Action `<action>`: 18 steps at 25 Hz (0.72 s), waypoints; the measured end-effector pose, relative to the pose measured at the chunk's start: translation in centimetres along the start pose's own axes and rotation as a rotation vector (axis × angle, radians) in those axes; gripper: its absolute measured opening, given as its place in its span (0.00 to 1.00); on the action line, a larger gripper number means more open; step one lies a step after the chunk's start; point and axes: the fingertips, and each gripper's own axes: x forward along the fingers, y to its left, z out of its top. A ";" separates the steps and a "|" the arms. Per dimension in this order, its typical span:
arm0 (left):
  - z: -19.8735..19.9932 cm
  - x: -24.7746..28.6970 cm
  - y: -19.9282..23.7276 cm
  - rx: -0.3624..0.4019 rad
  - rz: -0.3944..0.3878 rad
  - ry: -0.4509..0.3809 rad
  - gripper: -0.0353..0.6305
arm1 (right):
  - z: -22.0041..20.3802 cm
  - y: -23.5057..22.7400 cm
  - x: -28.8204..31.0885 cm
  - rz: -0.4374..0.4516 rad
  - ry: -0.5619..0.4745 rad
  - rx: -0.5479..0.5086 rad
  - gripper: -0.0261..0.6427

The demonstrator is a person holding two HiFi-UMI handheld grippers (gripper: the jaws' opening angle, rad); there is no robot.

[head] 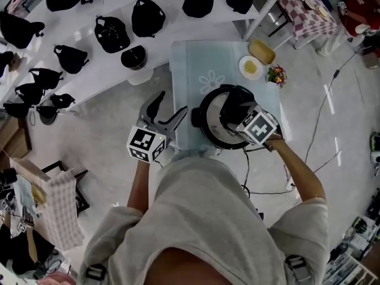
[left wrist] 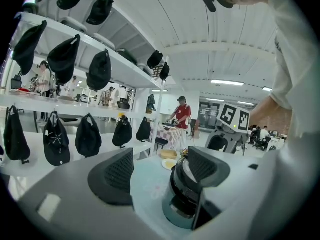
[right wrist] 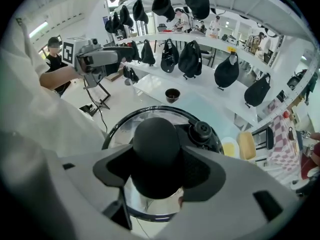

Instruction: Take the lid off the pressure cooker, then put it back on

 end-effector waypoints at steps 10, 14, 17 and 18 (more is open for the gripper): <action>-0.1 -0.3 0.3 -0.004 -0.004 0.009 0.55 | -1.0 -0.5 3.0 0.004 0.041 -0.025 0.45; -0.3 0.2 -0.2 -0.010 -0.014 0.014 0.55 | -1.1 -0.5 3.2 0.054 0.034 -0.028 0.45; -0.5 0.4 -0.8 -0.016 -0.020 0.013 0.55 | -1.1 -0.3 3.2 0.055 0.049 -0.042 0.45; -0.5 0.5 -1.0 -0.017 -0.023 0.013 0.55 | -1.2 -0.3 3.2 0.055 0.052 -0.045 0.45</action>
